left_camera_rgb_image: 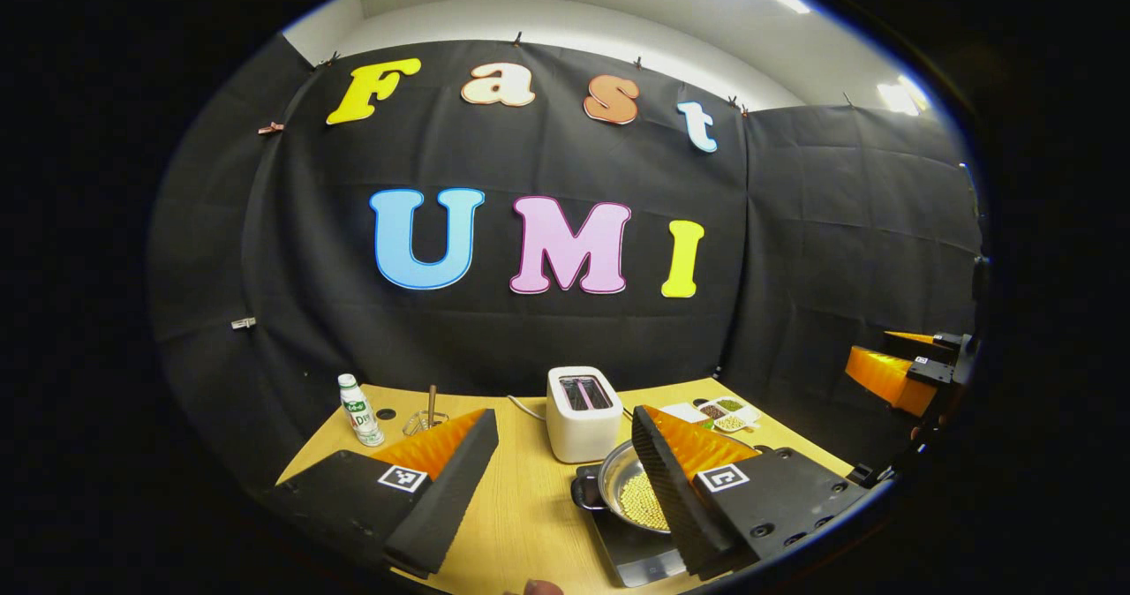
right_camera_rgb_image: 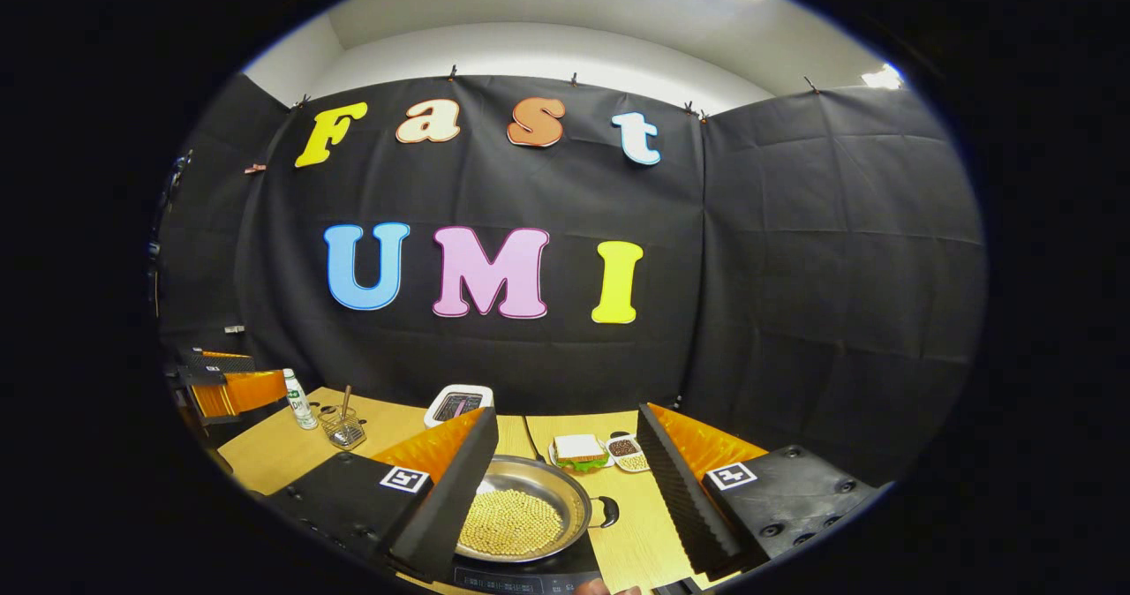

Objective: First push the handle of the pot to place it horizontally, then grasp the pot with both hands and set it on the induction cooktop.

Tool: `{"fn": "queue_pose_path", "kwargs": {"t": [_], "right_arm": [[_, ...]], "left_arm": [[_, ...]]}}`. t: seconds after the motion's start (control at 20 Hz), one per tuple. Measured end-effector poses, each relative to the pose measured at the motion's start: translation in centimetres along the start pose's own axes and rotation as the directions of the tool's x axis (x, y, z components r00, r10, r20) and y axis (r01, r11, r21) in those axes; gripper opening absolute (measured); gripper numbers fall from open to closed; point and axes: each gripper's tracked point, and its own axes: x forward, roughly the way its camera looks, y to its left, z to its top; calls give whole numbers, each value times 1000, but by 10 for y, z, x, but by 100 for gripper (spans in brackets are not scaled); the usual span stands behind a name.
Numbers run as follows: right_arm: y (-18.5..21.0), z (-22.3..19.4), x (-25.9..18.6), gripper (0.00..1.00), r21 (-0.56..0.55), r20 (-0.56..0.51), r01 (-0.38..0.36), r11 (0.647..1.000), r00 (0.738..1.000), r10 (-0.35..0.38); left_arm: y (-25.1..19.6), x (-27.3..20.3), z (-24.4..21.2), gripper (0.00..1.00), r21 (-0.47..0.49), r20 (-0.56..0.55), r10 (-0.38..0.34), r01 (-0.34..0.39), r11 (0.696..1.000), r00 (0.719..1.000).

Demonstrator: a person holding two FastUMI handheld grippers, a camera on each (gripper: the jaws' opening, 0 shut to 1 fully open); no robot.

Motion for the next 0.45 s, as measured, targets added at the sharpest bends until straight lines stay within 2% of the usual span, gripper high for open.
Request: {"fn": "queue_pose_path", "kwargs": {"t": [0.05, 0.3, 0.45], "right_arm": [[0, -1, 1, 98, -1, -2, 1, 1000, 1000, -1], [1, 1, 1, 98, -4, 1, -3, 1000, 1000, 3], [3, 0, 1, 98, -9, 1, -5, 1000, 1000, 5]], "left_arm": [[0, 0, 0, 95, 0, 0, -1, 1, 1000, 1000], [0, 1, 1, 98, 2, 4, 2, -2, 1000, 1000], [1, 0, 1, 95, 0, 3, 5, -5, 1000, 1000]]}}
